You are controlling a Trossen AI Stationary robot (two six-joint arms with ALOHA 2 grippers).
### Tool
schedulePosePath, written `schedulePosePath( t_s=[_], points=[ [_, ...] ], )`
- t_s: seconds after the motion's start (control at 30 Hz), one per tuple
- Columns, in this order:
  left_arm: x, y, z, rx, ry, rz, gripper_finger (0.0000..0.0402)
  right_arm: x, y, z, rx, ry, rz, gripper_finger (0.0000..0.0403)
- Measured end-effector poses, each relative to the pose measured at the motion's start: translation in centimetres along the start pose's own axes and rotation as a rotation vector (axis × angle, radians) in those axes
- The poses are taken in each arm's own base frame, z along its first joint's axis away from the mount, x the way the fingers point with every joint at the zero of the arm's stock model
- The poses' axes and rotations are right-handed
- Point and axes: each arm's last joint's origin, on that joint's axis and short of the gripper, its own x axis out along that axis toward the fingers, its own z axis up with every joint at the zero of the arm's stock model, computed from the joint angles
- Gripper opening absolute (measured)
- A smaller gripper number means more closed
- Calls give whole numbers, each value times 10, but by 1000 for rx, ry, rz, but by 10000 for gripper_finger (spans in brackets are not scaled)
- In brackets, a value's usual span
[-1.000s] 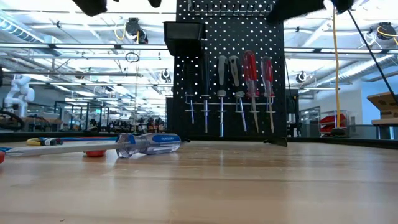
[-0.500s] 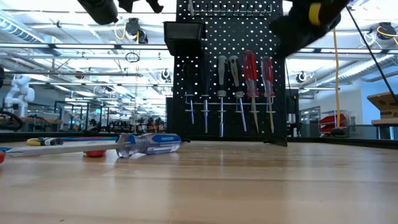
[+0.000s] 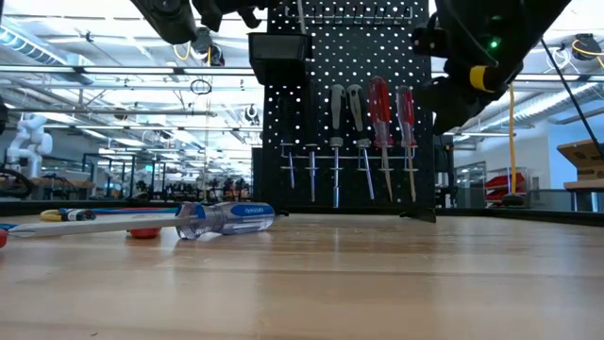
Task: Hang tools onto peg board
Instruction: Hang the blue flat screwdriver on the peg board
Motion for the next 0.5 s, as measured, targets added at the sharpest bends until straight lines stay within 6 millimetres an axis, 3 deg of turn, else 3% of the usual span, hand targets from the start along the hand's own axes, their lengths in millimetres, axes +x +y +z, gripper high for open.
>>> schedulePosePath(
  t_s=[0.5],
  points=[
    [2,7,-7,37,55,13,35,-3,5,-1,9,15,45,0]
  ],
)
